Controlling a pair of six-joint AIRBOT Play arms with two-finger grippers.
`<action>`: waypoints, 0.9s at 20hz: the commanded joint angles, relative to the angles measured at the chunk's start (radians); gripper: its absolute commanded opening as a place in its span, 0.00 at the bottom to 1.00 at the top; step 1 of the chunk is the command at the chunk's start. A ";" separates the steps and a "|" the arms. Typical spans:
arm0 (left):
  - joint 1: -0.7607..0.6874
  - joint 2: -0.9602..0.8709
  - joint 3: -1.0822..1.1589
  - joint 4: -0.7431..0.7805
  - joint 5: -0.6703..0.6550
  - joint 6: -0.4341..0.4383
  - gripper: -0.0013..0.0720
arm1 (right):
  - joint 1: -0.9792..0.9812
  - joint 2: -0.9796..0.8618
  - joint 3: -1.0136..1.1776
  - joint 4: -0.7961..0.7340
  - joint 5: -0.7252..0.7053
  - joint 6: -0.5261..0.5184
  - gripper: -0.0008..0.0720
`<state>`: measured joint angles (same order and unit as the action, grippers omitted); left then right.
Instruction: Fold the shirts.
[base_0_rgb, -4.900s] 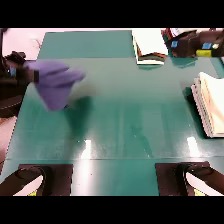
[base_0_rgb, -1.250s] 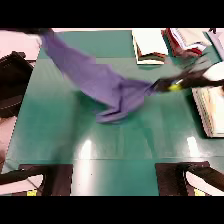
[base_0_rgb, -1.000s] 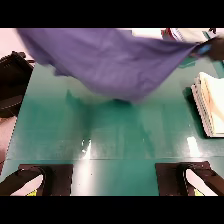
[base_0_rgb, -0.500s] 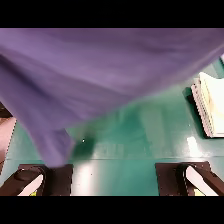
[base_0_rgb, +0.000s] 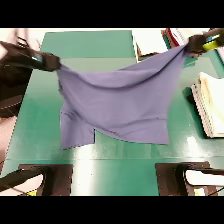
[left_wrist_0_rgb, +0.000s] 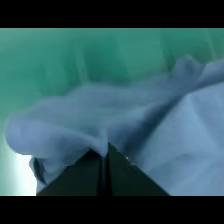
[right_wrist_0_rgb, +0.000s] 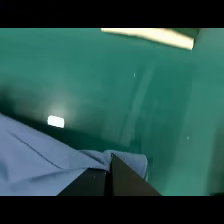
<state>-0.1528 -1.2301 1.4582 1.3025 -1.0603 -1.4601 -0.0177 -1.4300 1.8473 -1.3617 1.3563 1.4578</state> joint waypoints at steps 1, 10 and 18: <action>0.000 -0.180 -0.059 -0.008 0.177 0.036 0.05 | 0.031 -0.161 -0.021 -0.063 -0.066 0.051 0.04; 0.249 -0.181 0.036 -0.036 -0.137 0.011 0.72 | -0.113 -0.134 -0.031 0.211 0.073 -0.035 0.51; 0.428 -0.075 -0.504 -0.208 -0.117 0.183 0.72 | -0.130 0.148 -0.457 0.298 0.048 -0.091 0.51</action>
<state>0.2405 -1.3167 1.1172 1.1488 -1.1976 -1.3411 -0.1528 -1.3651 1.5177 -1.0908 1.4242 1.3834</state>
